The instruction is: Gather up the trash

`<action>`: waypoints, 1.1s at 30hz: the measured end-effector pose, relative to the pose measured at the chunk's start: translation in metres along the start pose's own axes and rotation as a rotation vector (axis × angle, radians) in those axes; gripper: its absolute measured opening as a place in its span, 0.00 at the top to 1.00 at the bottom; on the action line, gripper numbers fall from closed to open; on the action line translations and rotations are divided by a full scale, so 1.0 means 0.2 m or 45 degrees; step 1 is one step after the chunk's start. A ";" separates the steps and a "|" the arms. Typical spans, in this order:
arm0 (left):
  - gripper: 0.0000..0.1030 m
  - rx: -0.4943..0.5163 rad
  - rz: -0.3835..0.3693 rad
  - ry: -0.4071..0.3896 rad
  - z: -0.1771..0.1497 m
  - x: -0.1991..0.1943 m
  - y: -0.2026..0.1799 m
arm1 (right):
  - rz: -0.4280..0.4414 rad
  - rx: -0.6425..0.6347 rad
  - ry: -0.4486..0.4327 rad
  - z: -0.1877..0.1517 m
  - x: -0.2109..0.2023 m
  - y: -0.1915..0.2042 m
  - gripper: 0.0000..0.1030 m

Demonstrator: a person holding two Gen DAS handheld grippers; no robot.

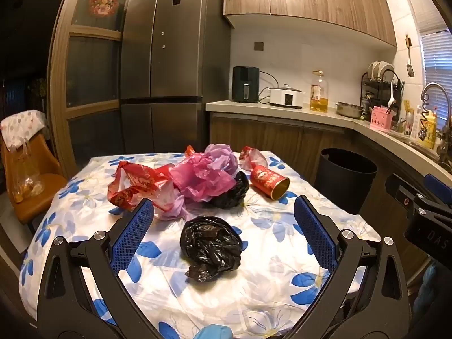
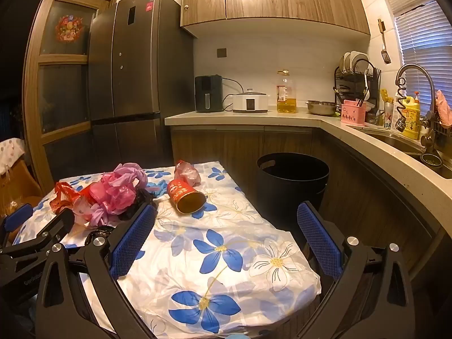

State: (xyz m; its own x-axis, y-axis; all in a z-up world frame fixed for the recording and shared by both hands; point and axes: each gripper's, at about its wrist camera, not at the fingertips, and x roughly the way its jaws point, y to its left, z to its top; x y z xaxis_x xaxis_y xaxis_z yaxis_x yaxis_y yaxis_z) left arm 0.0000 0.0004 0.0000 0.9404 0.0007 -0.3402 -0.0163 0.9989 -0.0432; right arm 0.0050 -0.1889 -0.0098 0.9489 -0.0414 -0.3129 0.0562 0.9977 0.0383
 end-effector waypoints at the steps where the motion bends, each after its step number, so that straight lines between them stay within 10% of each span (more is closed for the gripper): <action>1: 0.05 -0.006 -0.003 0.001 0.00 0.00 0.01 | 0.000 0.002 -0.003 0.00 0.00 0.00 0.05; 33: 0.05 -0.006 -0.025 0.016 -0.02 0.01 0.01 | -0.003 0.005 -0.013 0.00 -0.01 0.00 0.05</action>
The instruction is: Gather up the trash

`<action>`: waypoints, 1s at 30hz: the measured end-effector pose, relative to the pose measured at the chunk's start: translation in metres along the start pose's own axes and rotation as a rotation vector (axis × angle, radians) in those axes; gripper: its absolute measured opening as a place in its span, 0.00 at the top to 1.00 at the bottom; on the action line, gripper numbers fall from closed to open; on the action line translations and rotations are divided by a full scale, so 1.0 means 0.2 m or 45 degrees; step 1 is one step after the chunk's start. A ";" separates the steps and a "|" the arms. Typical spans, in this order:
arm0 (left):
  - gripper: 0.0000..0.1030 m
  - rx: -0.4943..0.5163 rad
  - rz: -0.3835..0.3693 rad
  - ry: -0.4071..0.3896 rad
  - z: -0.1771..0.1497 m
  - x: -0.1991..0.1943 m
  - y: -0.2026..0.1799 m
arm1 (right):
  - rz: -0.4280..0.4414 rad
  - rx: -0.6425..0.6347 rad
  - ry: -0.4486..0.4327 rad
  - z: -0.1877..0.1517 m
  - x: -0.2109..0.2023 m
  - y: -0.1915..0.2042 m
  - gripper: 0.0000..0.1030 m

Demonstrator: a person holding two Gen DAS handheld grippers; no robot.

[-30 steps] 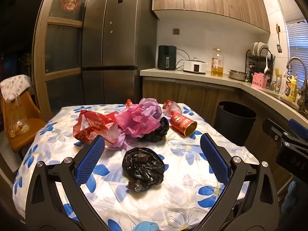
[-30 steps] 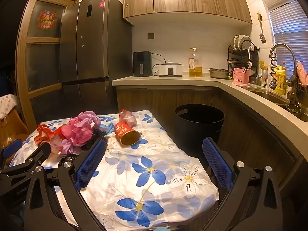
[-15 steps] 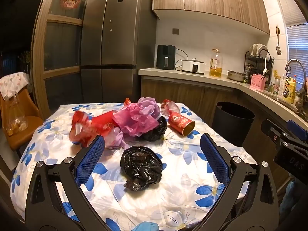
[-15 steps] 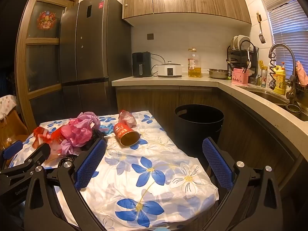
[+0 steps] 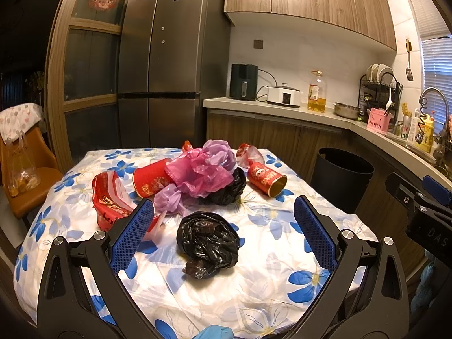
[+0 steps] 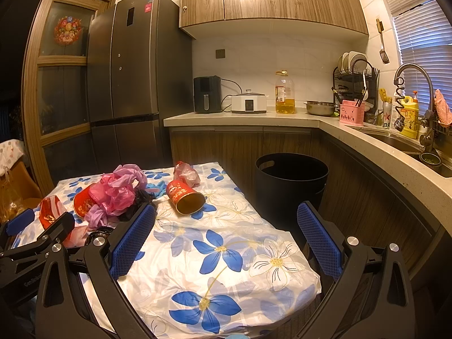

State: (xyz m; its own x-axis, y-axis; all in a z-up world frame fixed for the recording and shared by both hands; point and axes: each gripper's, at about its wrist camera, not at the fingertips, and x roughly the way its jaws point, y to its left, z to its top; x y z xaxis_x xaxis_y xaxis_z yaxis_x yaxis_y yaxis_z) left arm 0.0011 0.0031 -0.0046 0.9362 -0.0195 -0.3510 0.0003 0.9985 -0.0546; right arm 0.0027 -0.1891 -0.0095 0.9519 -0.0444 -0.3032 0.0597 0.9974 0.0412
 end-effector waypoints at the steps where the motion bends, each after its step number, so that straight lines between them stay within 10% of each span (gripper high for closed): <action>1: 0.05 0.000 0.000 0.001 0.00 0.00 0.00 | 0.001 0.000 0.001 0.00 0.00 0.00 0.05; 30: 0.05 -0.002 0.000 0.000 0.00 0.00 0.00 | 0.000 0.000 0.000 0.00 0.00 -0.01 0.05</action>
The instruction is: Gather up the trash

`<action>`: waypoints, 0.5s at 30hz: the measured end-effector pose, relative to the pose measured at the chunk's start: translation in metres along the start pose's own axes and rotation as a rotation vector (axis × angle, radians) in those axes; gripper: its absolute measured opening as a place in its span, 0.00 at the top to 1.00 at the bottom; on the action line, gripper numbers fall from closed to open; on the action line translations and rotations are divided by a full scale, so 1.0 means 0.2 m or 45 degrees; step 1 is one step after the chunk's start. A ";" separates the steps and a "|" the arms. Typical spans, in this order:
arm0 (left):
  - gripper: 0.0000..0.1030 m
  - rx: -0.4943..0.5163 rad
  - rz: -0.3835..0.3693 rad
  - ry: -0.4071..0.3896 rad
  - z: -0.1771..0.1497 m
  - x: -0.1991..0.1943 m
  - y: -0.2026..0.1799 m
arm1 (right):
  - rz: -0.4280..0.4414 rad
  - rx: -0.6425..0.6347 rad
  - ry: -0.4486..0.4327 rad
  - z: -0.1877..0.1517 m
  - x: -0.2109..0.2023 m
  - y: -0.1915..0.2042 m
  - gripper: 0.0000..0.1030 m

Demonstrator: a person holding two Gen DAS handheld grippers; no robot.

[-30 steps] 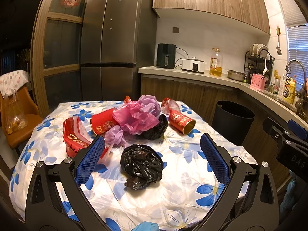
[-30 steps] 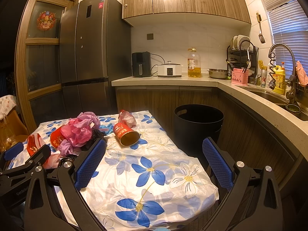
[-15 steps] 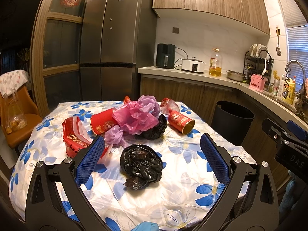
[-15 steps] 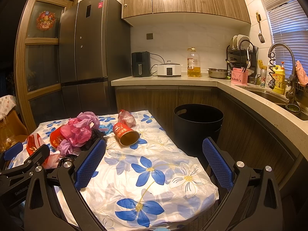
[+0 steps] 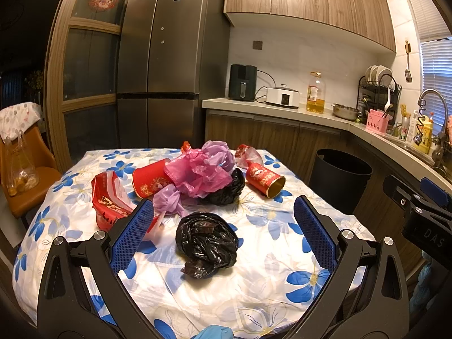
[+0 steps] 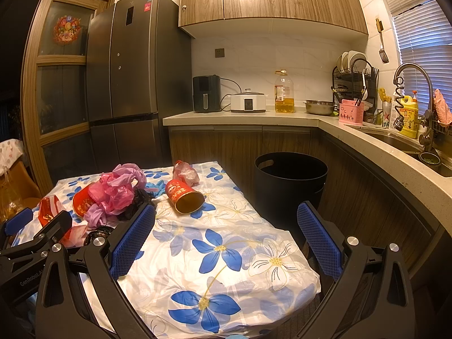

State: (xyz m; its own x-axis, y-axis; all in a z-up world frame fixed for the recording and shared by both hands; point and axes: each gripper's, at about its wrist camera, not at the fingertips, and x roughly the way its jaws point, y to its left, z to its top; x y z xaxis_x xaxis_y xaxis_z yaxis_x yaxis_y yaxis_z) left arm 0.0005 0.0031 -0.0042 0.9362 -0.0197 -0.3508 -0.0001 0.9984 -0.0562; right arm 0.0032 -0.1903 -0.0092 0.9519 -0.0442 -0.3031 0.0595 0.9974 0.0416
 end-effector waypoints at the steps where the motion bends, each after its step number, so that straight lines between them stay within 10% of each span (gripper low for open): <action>1: 0.05 0.000 -0.001 0.000 0.00 0.00 0.00 | 0.000 -0.001 0.001 0.00 0.00 0.00 0.05; 15: 0.05 -0.002 -0.001 -0.002 0.00 0.00 0.00 | -0.003 -0.002 -0.001 0.00 0.00 0.00 0.05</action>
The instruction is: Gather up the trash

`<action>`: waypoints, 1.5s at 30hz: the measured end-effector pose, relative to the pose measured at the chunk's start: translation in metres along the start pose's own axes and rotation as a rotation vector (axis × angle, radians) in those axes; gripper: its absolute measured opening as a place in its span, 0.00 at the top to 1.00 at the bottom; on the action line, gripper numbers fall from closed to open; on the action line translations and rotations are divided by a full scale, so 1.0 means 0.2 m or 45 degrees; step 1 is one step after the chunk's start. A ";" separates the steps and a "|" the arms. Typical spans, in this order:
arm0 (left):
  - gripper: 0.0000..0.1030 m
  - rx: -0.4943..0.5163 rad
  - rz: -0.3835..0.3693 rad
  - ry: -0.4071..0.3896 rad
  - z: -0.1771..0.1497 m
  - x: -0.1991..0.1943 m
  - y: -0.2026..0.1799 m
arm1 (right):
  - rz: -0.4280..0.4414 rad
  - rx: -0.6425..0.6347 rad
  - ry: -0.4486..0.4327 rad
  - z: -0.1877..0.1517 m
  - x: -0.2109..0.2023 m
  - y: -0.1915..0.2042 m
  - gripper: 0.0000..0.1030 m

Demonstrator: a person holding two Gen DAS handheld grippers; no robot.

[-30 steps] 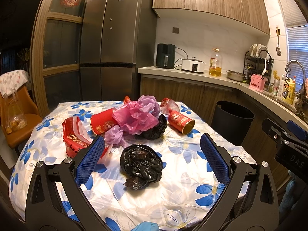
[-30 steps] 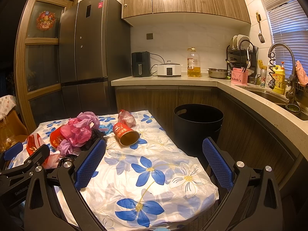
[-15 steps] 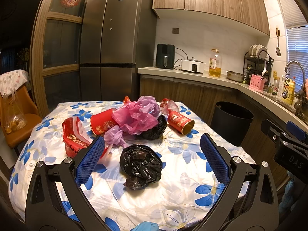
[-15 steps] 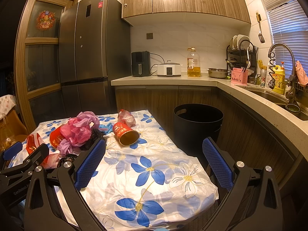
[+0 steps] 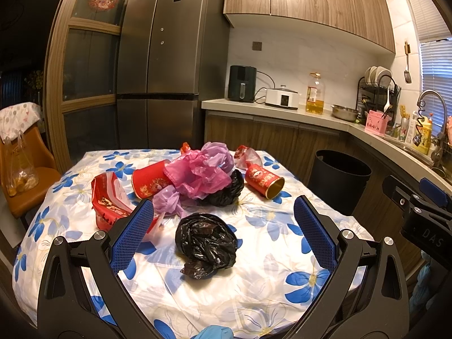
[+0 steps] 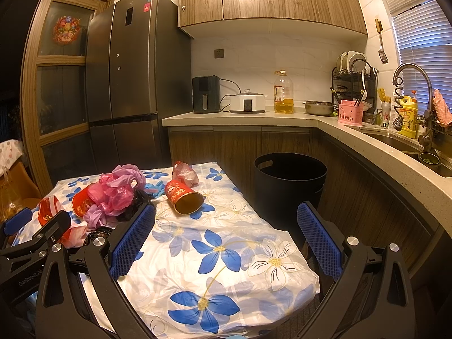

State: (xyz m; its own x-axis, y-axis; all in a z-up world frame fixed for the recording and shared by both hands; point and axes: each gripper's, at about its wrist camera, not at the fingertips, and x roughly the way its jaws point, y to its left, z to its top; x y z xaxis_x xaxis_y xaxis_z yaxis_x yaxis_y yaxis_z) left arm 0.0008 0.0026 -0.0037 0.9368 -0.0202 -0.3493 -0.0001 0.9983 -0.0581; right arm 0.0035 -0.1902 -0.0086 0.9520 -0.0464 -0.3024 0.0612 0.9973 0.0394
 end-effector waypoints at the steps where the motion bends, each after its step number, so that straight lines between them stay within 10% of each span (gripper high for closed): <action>1: 0.05 -0.001 0.000 0.000 0.00 0.00 0.00 | 0.002 0.000 0.000 0.00 0.00 0.00 0.05; 45: 0.05 -0.087 0.106 -0.051 -0.07 0.02 0.25 | 0.104 -0.013 0.044 -0.08 0.15 0.11 0.05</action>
State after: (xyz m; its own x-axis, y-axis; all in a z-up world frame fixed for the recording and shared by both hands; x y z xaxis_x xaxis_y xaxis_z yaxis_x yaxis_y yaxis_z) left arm 0.0008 0.0514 -0.0207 0.9458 0.0663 -0.3180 -0.1012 0.9904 -0.0944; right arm 0.0294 -0.1683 -0.0319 0.9428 0.0372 -0.3313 -0.0199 0.9983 0.0554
